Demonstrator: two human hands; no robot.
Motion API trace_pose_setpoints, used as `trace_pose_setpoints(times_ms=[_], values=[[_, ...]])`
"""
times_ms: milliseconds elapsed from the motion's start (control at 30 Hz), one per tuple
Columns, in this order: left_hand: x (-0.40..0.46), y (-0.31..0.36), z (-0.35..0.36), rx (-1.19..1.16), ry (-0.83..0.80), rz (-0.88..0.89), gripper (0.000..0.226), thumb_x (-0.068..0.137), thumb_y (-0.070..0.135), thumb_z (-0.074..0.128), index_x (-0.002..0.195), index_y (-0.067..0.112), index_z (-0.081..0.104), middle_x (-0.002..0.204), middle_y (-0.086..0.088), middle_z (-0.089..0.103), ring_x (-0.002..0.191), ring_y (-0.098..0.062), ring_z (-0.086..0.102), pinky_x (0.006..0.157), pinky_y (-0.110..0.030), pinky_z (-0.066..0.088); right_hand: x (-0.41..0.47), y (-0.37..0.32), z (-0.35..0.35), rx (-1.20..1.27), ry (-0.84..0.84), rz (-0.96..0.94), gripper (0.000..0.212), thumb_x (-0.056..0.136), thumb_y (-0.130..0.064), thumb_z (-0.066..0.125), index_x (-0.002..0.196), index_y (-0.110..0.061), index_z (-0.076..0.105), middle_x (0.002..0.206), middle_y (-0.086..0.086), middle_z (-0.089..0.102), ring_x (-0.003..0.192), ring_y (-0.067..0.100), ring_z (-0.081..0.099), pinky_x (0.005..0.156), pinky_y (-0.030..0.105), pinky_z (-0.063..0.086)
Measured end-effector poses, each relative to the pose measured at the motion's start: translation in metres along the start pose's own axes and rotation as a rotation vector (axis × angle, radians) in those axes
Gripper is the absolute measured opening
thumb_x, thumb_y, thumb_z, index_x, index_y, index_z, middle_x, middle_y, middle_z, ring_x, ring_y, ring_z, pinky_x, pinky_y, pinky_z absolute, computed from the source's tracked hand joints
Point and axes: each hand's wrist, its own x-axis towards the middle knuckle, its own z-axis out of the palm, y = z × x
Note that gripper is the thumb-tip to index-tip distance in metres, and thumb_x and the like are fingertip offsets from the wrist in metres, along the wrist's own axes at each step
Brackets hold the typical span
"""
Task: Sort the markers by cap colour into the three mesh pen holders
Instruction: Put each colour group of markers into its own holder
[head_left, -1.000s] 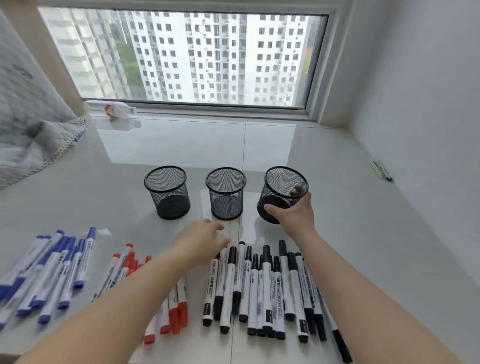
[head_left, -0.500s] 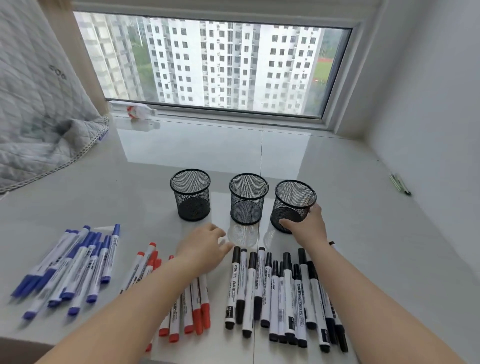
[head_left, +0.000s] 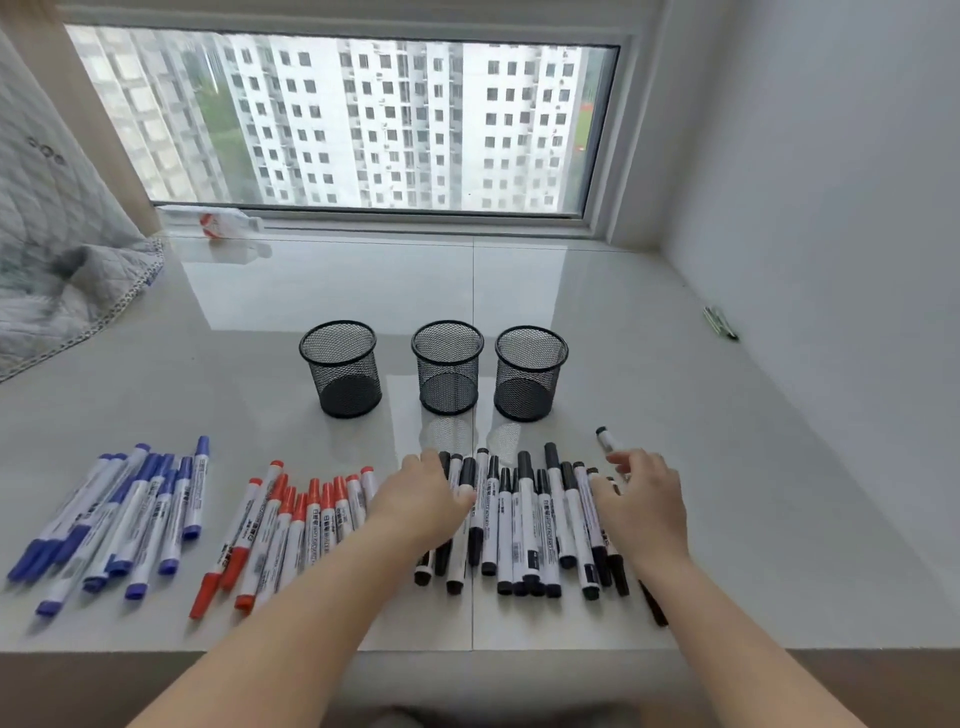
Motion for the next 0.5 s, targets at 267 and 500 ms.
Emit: trace_pose_setpoints(times_ms=[267,500], values=[[-0.002,0.005,0.01,-0.063,-0.038,-0.093,0.064,0.088,0.046,0.044,0.135,0.005,0.029,0.134,-0.015,0.037,0.12,-0.033,0.046,0.092,-0.039,0.041,-0.002,0.03,-0.008,-0.072,-0.056,0.105,0.049,0.086,-0.039,0.054,0.127,-0.014,0.048,0.128,0.003,0.049,0.117,0.023,0.04,0.096,0.035,0.038],[-0.002,0.008,0.015,-0.048,0.01,-0.119,0.06,0.087,0.044,0.044,0.129,0.003,0.033,0.128,-0.015,0.042,0.114,-0.032,0.05,0.086,-0.036,0.042,-0.002,0.034,0.003,-0.178,-0.042,0.064,0.059,0.083,-0.049,0.057,0.131,-0.016,0.046,0.129,0.004,0.047,0.119,0.025,0.04,0.097,0.036,0.035]])
